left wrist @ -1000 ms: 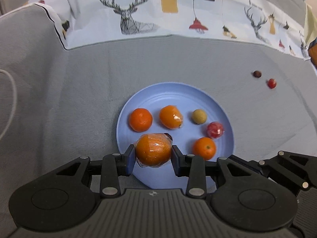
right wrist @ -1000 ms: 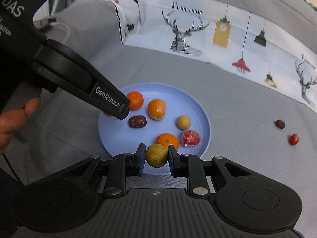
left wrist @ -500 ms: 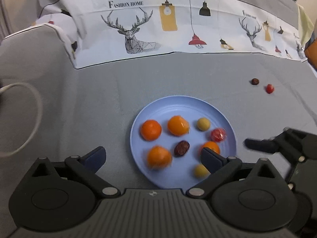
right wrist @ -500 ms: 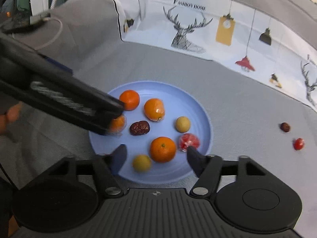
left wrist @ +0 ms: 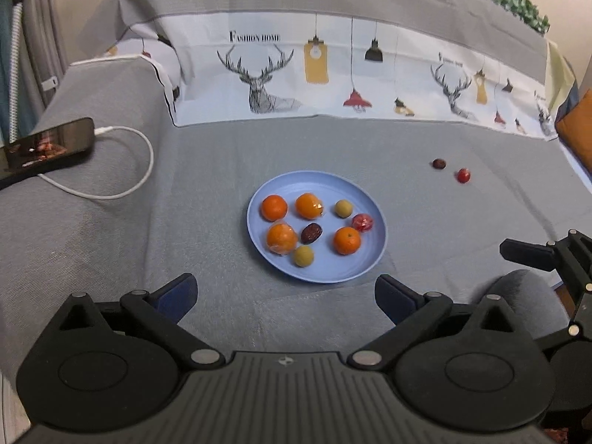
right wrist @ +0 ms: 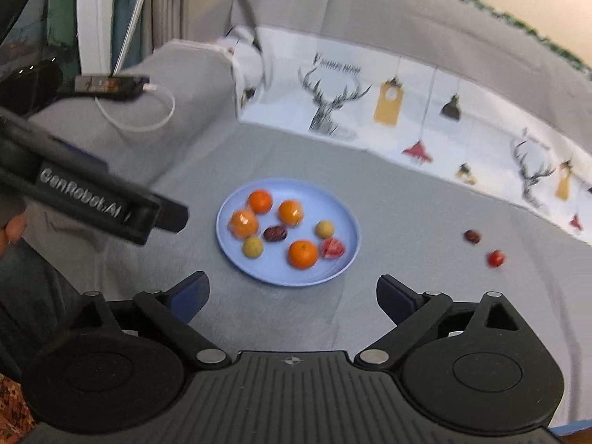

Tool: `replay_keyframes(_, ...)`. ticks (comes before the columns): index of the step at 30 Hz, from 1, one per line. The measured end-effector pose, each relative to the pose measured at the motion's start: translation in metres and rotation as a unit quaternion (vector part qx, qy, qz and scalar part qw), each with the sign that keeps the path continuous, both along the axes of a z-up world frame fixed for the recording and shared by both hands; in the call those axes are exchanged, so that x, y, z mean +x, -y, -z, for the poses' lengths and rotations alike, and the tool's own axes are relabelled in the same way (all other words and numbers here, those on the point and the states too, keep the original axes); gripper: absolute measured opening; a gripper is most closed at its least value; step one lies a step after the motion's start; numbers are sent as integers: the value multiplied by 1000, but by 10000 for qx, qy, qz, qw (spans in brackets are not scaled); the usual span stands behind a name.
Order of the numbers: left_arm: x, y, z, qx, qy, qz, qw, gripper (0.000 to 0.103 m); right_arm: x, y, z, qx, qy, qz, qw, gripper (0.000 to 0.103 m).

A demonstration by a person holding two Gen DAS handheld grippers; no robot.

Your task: Organize fruits

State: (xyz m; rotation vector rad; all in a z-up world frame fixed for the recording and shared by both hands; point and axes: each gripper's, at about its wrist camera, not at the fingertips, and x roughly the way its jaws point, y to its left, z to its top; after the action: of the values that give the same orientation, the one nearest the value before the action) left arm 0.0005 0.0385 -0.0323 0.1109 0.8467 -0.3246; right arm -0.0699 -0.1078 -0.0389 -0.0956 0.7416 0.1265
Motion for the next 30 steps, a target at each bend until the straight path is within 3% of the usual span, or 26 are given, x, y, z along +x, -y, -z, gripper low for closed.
replay_keyframes(5,-29,0,-18,-6,289,-90,9995,102,-30,4,-21,24,417,127,9990,102)
replay_keyframes(13,-59,-2,-32,-76,375,-193,9991,102,-63,6,-38,31,815,150,9966,102)
replay_keyframes(30,-79,1,-46,-91,623,-119,9979,102,-89,10,-49,-11,1115,398,9930,102)
